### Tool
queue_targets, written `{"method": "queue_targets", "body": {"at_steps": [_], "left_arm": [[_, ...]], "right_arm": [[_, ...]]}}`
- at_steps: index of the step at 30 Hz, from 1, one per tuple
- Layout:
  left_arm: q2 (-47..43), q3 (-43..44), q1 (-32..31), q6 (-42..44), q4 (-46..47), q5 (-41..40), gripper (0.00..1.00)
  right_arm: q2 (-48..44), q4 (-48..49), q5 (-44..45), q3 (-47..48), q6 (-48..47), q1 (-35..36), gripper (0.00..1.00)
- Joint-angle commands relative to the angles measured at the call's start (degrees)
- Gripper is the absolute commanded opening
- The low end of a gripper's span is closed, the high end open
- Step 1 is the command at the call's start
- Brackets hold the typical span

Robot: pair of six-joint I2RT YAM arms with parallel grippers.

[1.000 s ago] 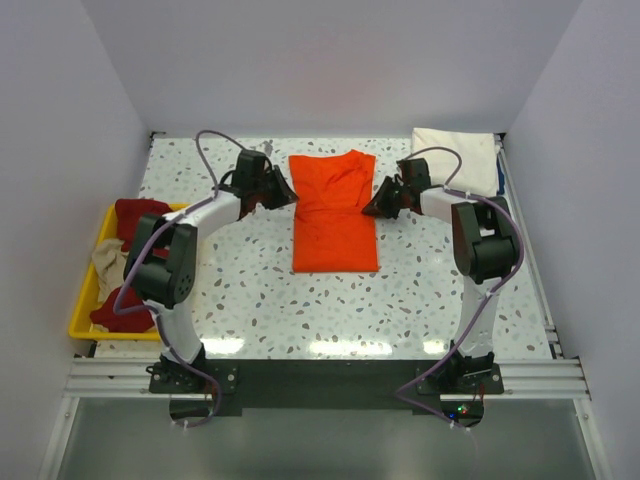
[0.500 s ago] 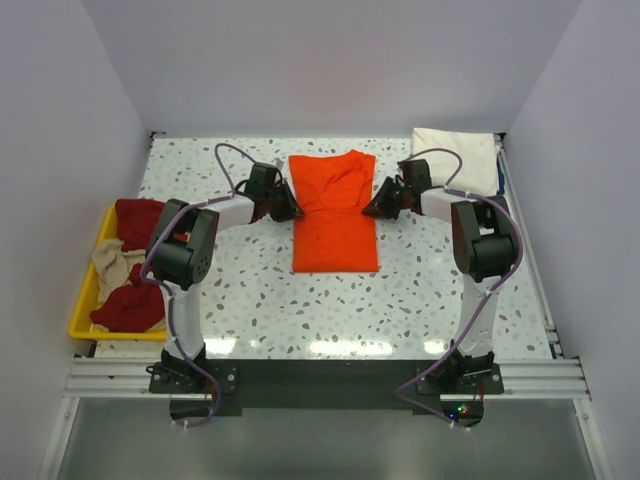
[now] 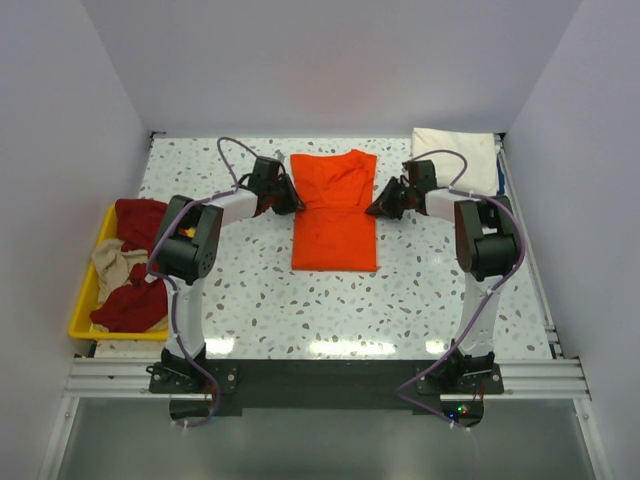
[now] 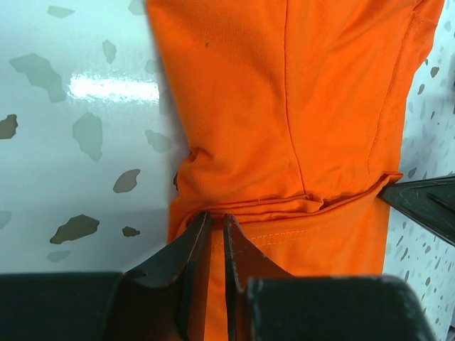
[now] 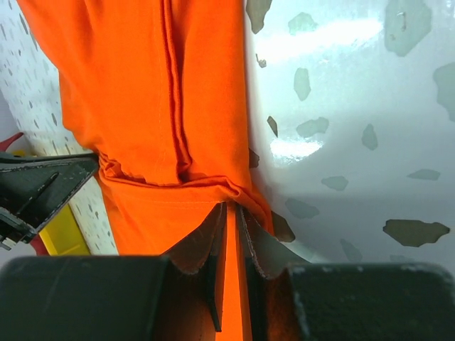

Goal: Fold and stack the t-shirts
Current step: Fold the tshirt

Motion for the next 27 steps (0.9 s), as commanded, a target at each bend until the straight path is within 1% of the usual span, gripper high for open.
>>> {"method": "queue_targets", "body": {"at_steps": [1, 5, 8, 10, 12, 13, 14, 15, 16, 17, 18, 19, 20, 22, 23, 24, 25, 26, 27], "left_arm": [[0.39, 1.94, 0.68, 0.54, -1.14, -1.7, 0.18], [-0.58, 2.12, 0.94, 0.63, -1.49, -1.44, 0.18], [-2.59, 3.26, 1.29, 1.24, -2.98, -1.44, 0.22], [-4.96, 3.96, 1.64, 1.5, -4.21, -1.09, 0.27], [-7.68, 4.67, 1.91, 1.77, -7.01, -1.96, 0.34], [-8.65, 4.67, 1.91, 1.77, -7.9, -2.4, 0.37], [-9.71, 3.97, 2.0, 1.59, -8.78, -3.36, 0.42], [-12.07, 3.27, 2.0, 1.33, -9.83, -3.72, 0.45], [-13.48, 2.13, 1.91, 0.81, -10.8, -3.81, 0.48], [-14.98, -0.84, 1.91, 0.72, -11.07, -4.25, 0.52], [-18.12, -2.52, 1.91, 0.63, -11.51, -4.95, 0.54], [-19.81, -4.45, 2.0, 0.28, -11.6, -5.3, 0.55], [-21.57, -8.82, 1.91, 0.1, -11.51, -5.04, 0.58], [-26.58, -14.11, 1.74, -1.12, -9.42, -4.17, 0.6], [-28.16, -19.54, 1.56, -1.48, -8.36, -2.77, 0.6], [-30.96, -22.2, 1.21, -1.92, -6.17, -1.97, 0.6], [-32.12, -24.66, 0.95, -2.01, -5.54, -1.44, 0.6], [-33.09, -28.6, 0.33, -1.92, -5.19, -0.57, 0.6], [-34.66, -30.56, 0.07, -1.92, -3.45, 0.14, 0.6]], "right_arm": [[0.76, 1.18, -0.39, -0.63, -0.17, -1.26, 0.15], [-0.12, 1.44, -2.4, -0.45, 0.8, -3.01, 0.15], [-1.7, 2.23, -4.08, -0.71, 2.11, -4.59, 0.17], [-2.75, 2.15, -5.31, -0.89, 2.47, -5.21, 0.18], [-6.25, 1.01, -4.97, -1.93, 1.95, -5.39, 0.19], [-6.27, 0.75, -4.61, -2.73, 1.68, -5.39, 0.19], [-8.62, 0.48, -4.44, -3.78, 1.59, -5.3, 0.2], [-10.21, 0.39, -3.83, -5.09, 1.42, -5.39, 0.21], [-11.71, 0.39, -3.39, -8.33, 1.33, -5.39, 0.23], [-14.94, 0.48, -3.12, -10.19, 1.24, -5.13, 0.27], [-16.72, 0.91, -2.77, -12.29, 1.42, -4.95, 0.3], [-18.56, 1.96, -2.33, -16.93, 1.5, -4.26, 0.32], [-22.84, 1.97, -1.28, -19.23, 1.24, -3.81, 0.36], [-26.56, 1.8, 1.0, -25.11, 0.54, -2.32, 0.38], [-28.06, 1.89, 1.45, -26.97, 0.45, -1.79, 0.39], [-30.68, 2.15, 1.71, -28.73, 0.62, -1.09, 0.4], [-31.75, 2.41, 2.41, -31.88, 0.71, 0.22, 0.4], [-32.63, 2.5, 2.85, -33.22, 0.89, 1.1, 0.4], [-34.38, 2.5, 3.38, -34.54, 0.89, 2.07, 0.4]]}}
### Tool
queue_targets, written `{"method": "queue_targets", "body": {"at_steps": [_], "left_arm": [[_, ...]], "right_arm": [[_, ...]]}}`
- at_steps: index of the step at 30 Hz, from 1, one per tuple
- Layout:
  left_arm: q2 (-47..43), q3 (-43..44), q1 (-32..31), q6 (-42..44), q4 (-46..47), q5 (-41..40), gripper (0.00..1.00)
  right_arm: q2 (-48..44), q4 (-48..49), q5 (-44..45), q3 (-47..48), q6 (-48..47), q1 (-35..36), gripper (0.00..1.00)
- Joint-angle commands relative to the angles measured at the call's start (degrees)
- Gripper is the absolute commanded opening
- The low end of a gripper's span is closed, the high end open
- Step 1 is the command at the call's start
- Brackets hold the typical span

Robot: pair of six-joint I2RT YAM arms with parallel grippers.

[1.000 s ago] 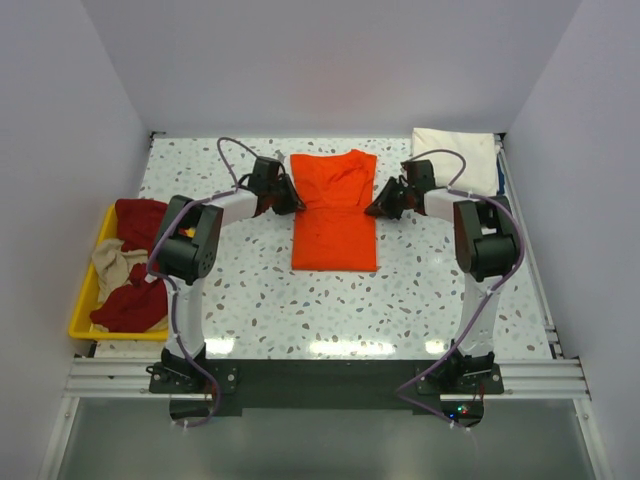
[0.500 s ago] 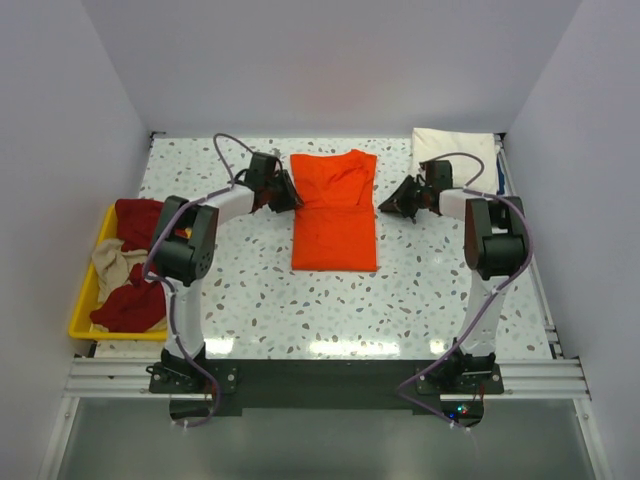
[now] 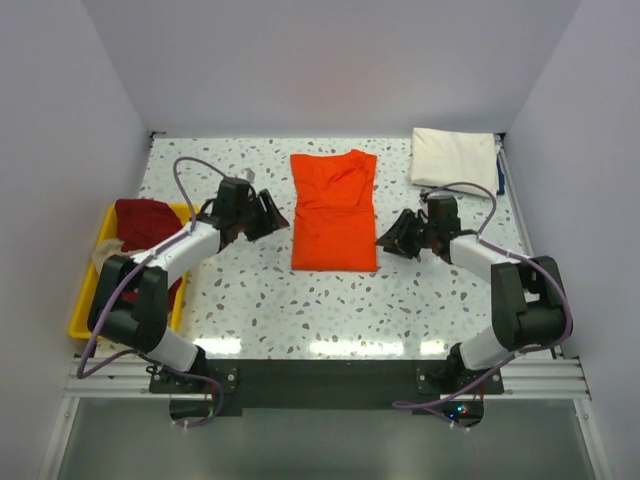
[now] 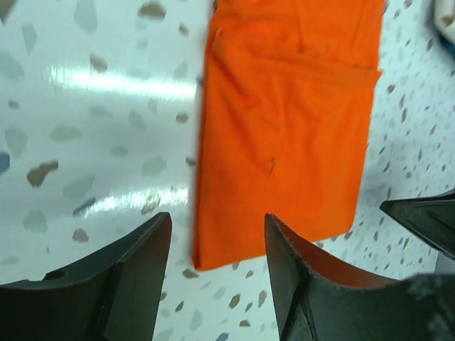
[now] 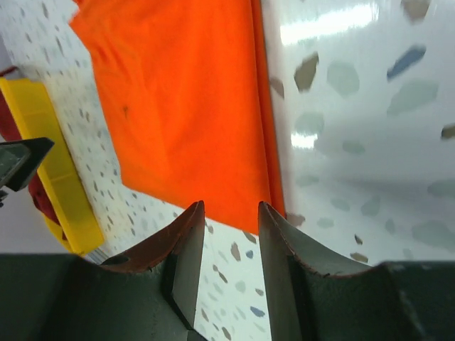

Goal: Fold and stack the t-shirts
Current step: Fold the tshirt

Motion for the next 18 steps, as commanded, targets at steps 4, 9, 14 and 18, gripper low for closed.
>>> {"method": "queue_targets", "body": {"at_steps": [4, 9, 14, 18], "left_arm": [[-4.77, -16.01, -1.34, -2.41, 9.98, 6.72, 0.57], [-4.43, -21.73, -1.51, -3.81, 15.62, 9.97, 0.53], [-1.44, -22.09, -2.39, -4.17, 16.86, 9.71, 0.51], [-0.03, -21.74, -3.44, -4.96, 17.91, 9.1, 0.49]], "right_arm": [[-5.36, 3.29, 5.54, -9.12, 2.05, 6.47, 0.4], [-6.68, 4.79, 7.73, -12.91, 2.76, 6.83, 0.41], [-6.42, 7.86, 8.62, -14.58, 4.34, 6.83, 0.41], [-5.89, 9.19, 9.41, -15.11, 5.05, 6.74, 0.4]]}}
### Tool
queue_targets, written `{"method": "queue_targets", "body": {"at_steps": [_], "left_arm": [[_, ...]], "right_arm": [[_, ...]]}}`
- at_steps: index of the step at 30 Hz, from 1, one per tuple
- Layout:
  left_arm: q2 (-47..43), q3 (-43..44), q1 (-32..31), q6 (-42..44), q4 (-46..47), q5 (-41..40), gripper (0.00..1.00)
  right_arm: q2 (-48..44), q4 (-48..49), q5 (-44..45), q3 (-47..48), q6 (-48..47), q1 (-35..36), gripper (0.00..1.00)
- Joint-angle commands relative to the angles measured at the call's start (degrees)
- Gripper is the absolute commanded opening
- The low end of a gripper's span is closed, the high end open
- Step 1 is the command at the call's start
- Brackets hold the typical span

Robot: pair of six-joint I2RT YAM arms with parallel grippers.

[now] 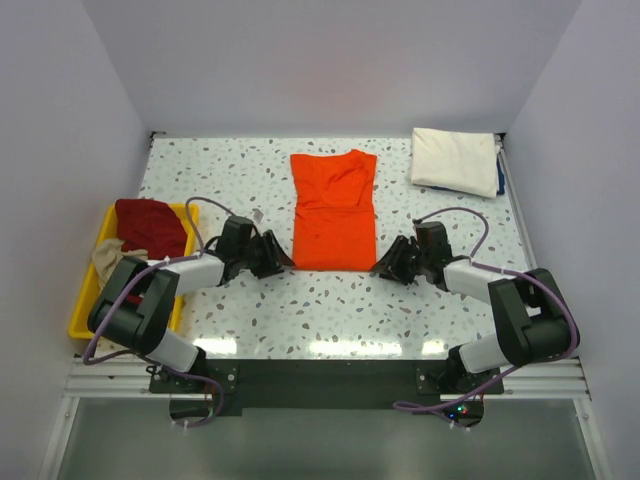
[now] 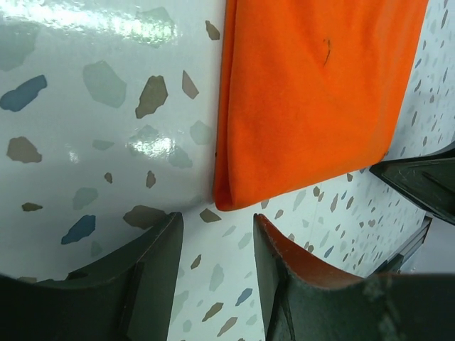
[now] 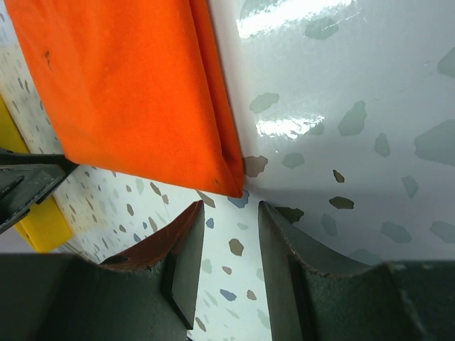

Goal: Fold and stack the t-shirts
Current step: Fold the tshirt

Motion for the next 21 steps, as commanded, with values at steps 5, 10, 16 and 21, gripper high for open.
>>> {"method": "queue_targets", "body": {"at_steps": [5, 10, 16, 21], "left_arm": [[2.78, 1.22, -3.08, -1.16, 1.56, -2.49, 0.46], [3.74, 1.22, -4.93, -3.35, 1.21, -5.13, 0.42], [3.92, 0.78, -6.69, -5.46, 1.56, -8.47, 0.4], [3.66, 0.69, -6.69, -5.9, 1.21, -9.88, 0.36]], "right_arm": [[0.65, 4.76, 3.51, -1.06, 1.05, -0.06, 0.4], [2.76, 7.82, 2.9, -1.85, 2.19, -0.06, 0.35], [4.6, 10.38, 1.93, -2.73, 3.25, -0.06, 0.34], [5.92, 12.13, 0.96, -3.08, 3.6, -0.15, 0.29]]}}
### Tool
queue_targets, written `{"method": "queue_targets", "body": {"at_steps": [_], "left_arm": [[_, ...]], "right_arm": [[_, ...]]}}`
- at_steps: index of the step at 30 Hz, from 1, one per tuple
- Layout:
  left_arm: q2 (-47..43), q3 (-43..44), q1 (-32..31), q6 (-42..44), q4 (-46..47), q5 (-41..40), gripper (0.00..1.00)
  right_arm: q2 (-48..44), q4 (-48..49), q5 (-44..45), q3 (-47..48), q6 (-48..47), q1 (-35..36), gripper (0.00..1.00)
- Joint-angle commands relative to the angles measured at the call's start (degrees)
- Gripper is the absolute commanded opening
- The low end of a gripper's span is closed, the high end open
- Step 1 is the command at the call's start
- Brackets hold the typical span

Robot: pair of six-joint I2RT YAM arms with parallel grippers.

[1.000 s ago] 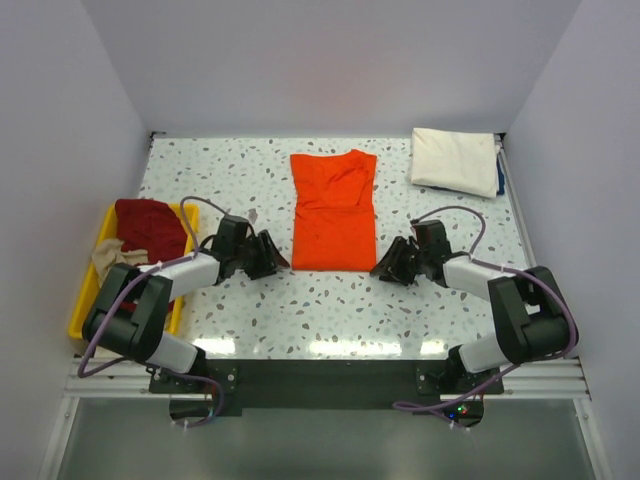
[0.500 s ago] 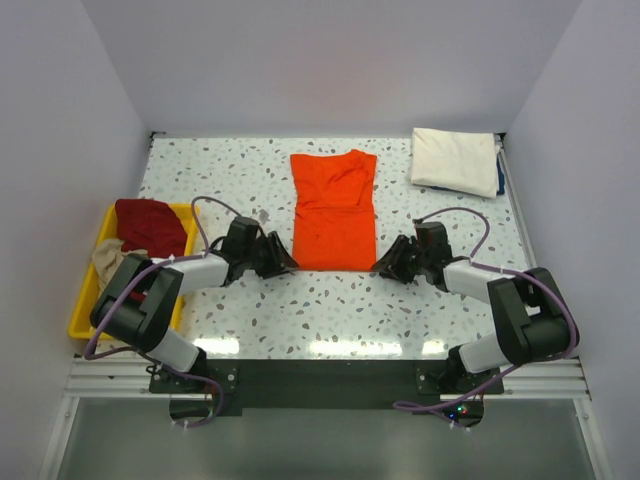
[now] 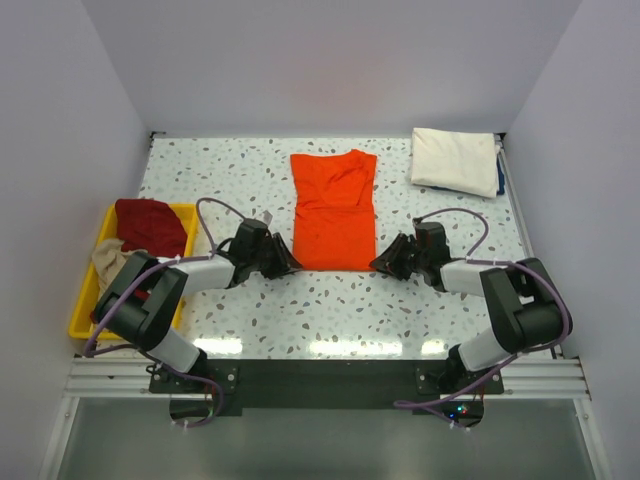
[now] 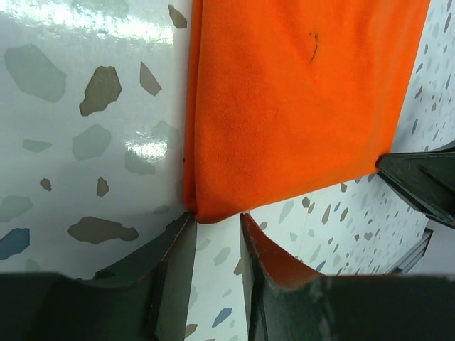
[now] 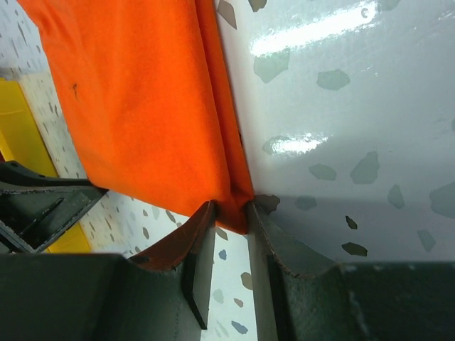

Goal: Fold and stack the t-shirts
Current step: Fold the tshirt

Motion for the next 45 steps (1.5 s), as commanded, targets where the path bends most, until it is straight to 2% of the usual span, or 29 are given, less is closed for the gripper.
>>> {"method": "queue_targets", "body": {"at_steps": [1, 3, 7, 9, 12, 13, 18, 23, 28, 29, 35, 39, 45], "left_arm": [[1.01, -0.36, -0.35, -0.31, -1.96, -4.31, 0.34], [0.84, -0.44, -0.35, -0.22, -1.96, -4.66, 0.32], [1.1, 0.26, -0.35, 0.57, -1.7, -5.1, 0.18], [1.28, 0.52, -0.35, 1.27, -0.99, -5.01, 0.08], [0.93, 0.52, -0.79, 1.71, -1.52, -5.01, 0.0], [0.32, 0.35, -1.14, 1.8, -1.78, -5.28, 0.0], [-3.64, -2.98, -2.46, 1.01, -2.4, -6.16, 0.0], [-10.75, -7.29, -5.18, -0.92, -3.19, -7.91, 0.0], [-19.97, -13.18, -10.89, -3.91, -4.33, -10.72, 0.0], [-21.38, -14.15, -11.85, -5.3, -4.59, -11.25, 0.0], [-33.34, -20.65, -19.94, -11.81, -7.49, -15.64, 0.0], [-39.67, -21.36, -26.26, -14.89, -11.97, -19.33, 0.0], [-42.93, -19.35, -30.41, -16.57, -14.7, -22.5, 0.0]], "right_arm": [[2.07, 1.8, 0.52, -1.59, 0.15, -0.04, 0.28], [2.6, 2.5, 0.17, -1.86, 0.5, -0.04, 0.24], [3.31, 3.74, -0.62, -1.86, 0.94, -0.04, 0.16], [3.13, 4.0, -0.97, -1.68, 1.03, -0.04, 0.13], [1.91, 3.13, -1.76, -1.51, 0.5, -0.04, 0.04], [1.47, 2.6, -1.59, -1.51, 0.15, -0.04, 0.0], [-2.66, 0.84, -1.94, -4.14, -0.73, -0.13, 0.0], [-12.14, -2.41, -2.99, -8.71, -1.87, -0.04, 0.0], [-25.05, -11.1, -3.52, -12.49, -3.1, -0.04, 0.0], [-29.95, -12.68, -3.61, -13.62, -3.19, -0.12, 0.0], [-48.96, -28.41, -4.93, -16.09, -3.37, -0.04, 0.0], [-61.17, -39.21, -5.72, -16.01, -3.19, -0.04, 0.0], [-66.39, -45.83, -5.54, -13.55, -3.72, 0.05, 0.0]]}}
